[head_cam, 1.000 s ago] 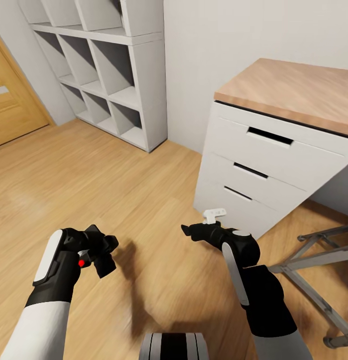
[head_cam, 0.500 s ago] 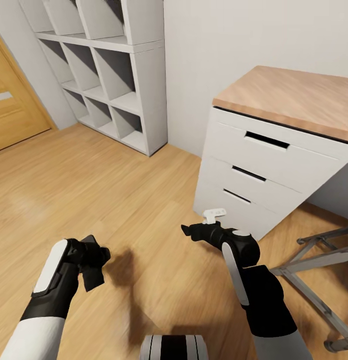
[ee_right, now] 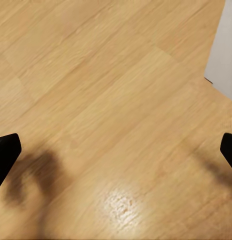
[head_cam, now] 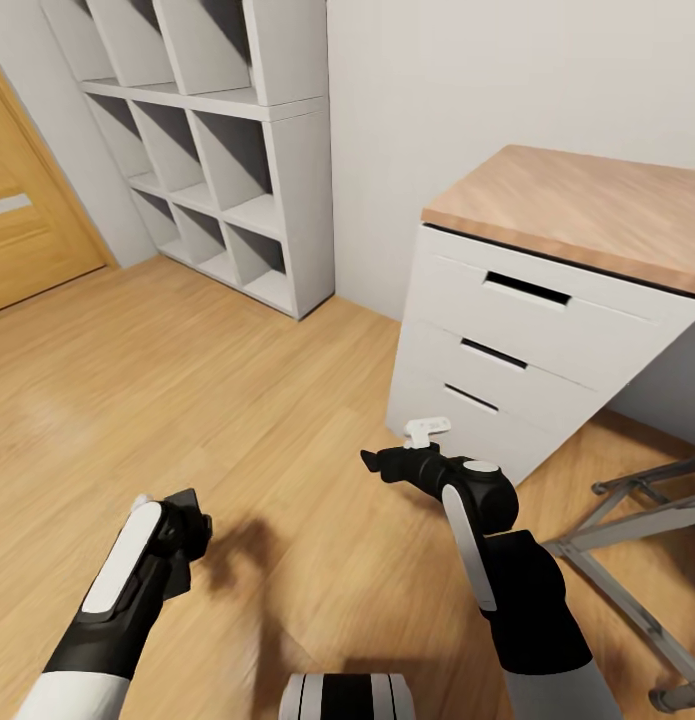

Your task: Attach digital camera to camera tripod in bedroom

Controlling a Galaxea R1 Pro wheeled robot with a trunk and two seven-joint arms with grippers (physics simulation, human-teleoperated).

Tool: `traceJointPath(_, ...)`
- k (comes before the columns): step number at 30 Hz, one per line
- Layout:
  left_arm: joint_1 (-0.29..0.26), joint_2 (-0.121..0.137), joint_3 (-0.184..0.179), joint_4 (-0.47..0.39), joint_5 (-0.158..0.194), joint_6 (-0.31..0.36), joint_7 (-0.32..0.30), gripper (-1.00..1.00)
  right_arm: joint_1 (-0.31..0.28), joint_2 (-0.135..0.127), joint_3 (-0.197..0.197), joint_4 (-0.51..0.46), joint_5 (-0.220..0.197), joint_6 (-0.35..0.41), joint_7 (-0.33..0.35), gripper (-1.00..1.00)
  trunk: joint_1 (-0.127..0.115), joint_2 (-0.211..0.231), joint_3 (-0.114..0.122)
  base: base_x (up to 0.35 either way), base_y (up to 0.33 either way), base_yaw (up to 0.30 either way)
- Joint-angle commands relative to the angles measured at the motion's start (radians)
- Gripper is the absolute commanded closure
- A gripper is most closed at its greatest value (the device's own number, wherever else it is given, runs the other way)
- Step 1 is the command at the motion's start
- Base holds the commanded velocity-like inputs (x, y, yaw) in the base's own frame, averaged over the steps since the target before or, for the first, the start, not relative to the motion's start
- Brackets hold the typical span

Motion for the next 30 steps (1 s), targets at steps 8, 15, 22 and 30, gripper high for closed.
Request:
traceJointPath(8,0.001,0.004,-0.056,-0.01,-0.015,-0.002,-0.019,1.0,0.001,0.001,0.0,-0.001,-0.005,0.005,-0.001,-1.0,0.0,0.0,0.012,0.0,0.0,0.0)
traceJointPath(15,0.013,0.006,-0.065,-0.039,-0.1,0.023,-0.01,1.0,0.002,0.002,0.005,-0.001,-0.005,0.028,-0.001,-1.0,0.0,0.0,0.023,0.0,0.0,0.0)
traceJointPath(22,0.019,0.006,-0.066,-0.042,-0.139,0.081,0.002,1.0,0.001,0.003,0.006,-0.001,-0.005,0.054,-0.001,-1.0,0.0,0.0,0.035,0.0,0.0,0.0)
traceJointPath(30,0.019,-0.004,-0.068,-0.033,-0.228,0.106,0.023,1.0,0.0,0.002,0.006,-0.001,-0.005,0.062,-0.001,-1.0,0.0,0.0,0.048,0.0,0.0,0.0)
